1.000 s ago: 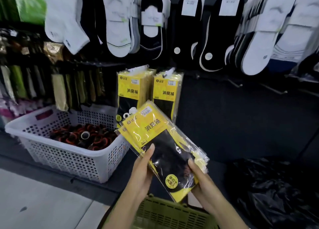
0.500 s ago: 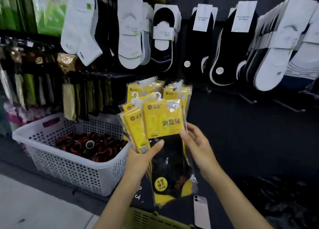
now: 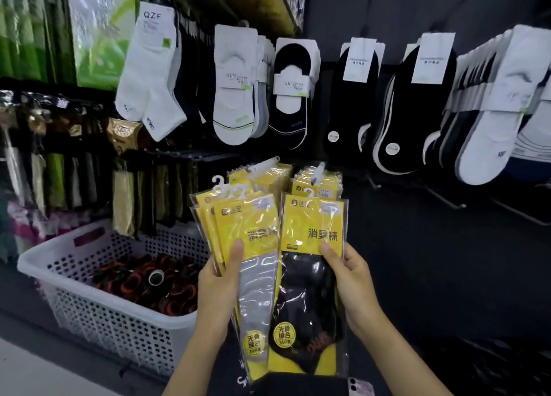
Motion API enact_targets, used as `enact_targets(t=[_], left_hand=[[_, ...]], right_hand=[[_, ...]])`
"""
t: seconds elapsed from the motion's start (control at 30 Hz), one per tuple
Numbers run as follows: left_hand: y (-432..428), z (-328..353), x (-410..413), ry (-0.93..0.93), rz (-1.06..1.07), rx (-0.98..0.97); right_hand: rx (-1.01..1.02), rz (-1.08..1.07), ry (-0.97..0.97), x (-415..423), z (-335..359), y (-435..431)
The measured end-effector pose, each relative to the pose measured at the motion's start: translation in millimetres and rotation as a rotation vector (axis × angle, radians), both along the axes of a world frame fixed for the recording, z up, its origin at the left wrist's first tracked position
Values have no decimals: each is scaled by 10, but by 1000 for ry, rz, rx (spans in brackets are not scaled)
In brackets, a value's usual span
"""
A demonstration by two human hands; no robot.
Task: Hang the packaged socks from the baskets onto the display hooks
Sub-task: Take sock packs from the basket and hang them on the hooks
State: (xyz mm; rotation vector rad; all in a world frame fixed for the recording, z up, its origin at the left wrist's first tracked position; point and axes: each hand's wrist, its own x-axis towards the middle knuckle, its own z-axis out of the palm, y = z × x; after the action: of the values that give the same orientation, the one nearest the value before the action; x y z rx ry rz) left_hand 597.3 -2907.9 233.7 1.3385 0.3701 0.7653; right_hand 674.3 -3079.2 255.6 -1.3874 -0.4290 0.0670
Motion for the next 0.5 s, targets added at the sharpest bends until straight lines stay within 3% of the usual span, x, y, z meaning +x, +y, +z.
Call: enact_targets(t=[0.23,0.5], left_hand=[[129,-36,11,-31,28,-49],[-53,-250,-29,-6,-59,-78]], right_hand=[[-11,105,-81,-74,-64,-5],[-68,201,-26,-292,-300,64]])
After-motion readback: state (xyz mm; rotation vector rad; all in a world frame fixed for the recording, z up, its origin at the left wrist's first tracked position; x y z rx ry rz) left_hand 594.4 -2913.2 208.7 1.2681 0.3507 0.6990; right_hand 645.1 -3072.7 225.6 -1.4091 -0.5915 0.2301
